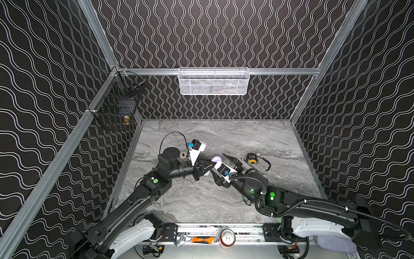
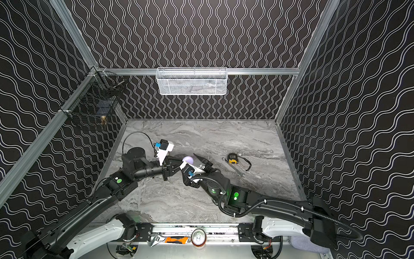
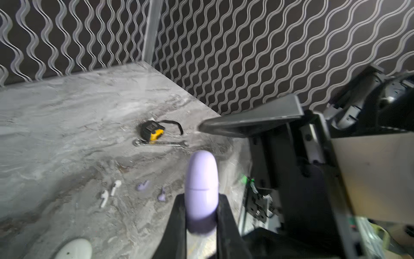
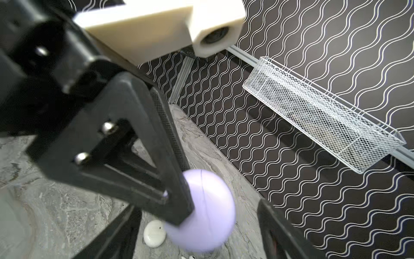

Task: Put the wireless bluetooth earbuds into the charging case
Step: 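Grasp the lavender case with the left gripper while the right gripper releases it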

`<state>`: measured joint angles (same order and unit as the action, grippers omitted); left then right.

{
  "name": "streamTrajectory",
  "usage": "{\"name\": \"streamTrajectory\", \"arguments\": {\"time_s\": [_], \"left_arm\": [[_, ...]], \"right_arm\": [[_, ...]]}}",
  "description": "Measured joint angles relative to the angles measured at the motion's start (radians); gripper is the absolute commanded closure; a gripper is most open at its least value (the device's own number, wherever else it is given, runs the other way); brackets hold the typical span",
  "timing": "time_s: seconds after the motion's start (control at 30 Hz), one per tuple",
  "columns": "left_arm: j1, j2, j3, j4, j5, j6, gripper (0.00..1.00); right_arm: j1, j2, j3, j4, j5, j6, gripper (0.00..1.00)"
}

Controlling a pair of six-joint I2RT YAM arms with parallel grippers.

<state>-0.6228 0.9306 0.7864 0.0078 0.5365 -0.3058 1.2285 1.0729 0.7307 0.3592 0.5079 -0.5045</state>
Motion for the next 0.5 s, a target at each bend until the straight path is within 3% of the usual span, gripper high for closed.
{"name": "streamTrajectory", "arguments": {"time_s": [0.1, 0.2, 0.33, 0.5], "left_arm": [[0.0, -0.005, -0.054, 0.091, -0.074, 0.025, 1.0], [0.0, 0.003, -0.13, 0.225, -0.111, 0.058, 1.0], [0.0, 0.06, -0.281, 0.478, -0.105, 0.101, 1.0], [0.0, 0.243, -0.503, 0.868, -0.056, 0.158, 1.0]], "right_arm": [[0.0, -0.079, -0.069, 0.014, -0.053, 0.043, 0.12], [0.0, -0.151, -0.143, 0.051, -0.112, 0.081, 0.18], [-0.009, -0.178, -0.184, 0.082, -0.158, 0.107, 0.3], [-0.08, -0.175, -0.187, 0.082, -0.214, 0.16, 0.4]]}}
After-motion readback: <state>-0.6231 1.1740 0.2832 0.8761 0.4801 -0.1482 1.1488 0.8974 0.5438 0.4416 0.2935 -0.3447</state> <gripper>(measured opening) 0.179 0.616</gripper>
